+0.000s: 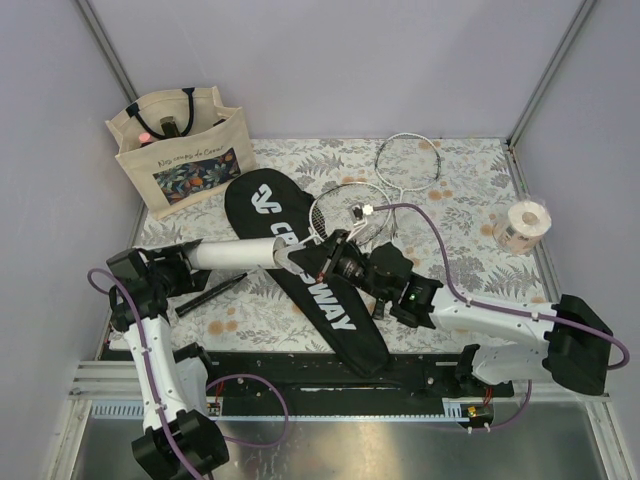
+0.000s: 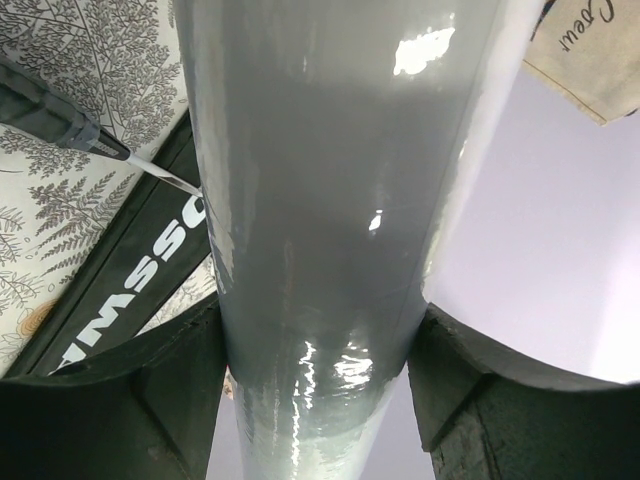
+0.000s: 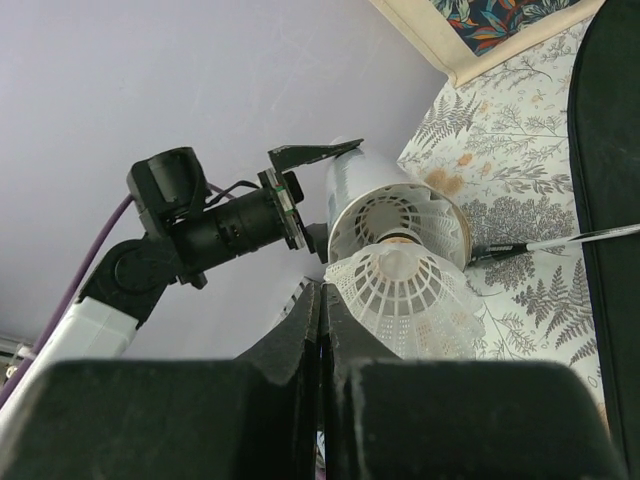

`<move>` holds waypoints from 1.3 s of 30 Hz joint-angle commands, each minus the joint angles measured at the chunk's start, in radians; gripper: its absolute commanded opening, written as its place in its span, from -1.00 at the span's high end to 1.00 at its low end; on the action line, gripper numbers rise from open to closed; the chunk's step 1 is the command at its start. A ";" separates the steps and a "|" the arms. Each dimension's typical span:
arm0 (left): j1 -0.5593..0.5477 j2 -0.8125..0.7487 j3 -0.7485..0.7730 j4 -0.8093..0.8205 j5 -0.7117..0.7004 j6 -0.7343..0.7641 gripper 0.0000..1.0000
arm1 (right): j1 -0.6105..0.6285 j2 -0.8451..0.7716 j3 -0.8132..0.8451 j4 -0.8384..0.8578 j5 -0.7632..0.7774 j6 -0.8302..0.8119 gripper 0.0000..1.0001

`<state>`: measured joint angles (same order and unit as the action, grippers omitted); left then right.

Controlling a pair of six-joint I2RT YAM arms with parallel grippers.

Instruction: Pack up the badminton gear

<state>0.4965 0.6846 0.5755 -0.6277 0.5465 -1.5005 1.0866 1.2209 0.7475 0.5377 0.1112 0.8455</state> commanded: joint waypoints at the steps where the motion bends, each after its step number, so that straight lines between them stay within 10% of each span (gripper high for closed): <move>1: 0.005 -0.037 0.021 0.051 0.050 -0.021 -0.02 | 0.007 0.066 0.093 0.074 -0.002 -0.010 1.00; 26: 0.004 -0.077 0.029 0.046 0.086 -0.032 -0.01 | 0.007 0.241 0.135 0.154 -0.041 0.083 1.00; 39: 0.004 -0.074 0.046 0.046 0.066 -0.011 -0.01 | 0.007 0.005 0.040 -0.036 0.064 0.012 0.17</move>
<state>0.4965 0.6189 0.5755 -0.6346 0.5774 -1.5192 1.0866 1.3399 0.8200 0.5640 0.1165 0.8982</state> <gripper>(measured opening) 0.678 0.374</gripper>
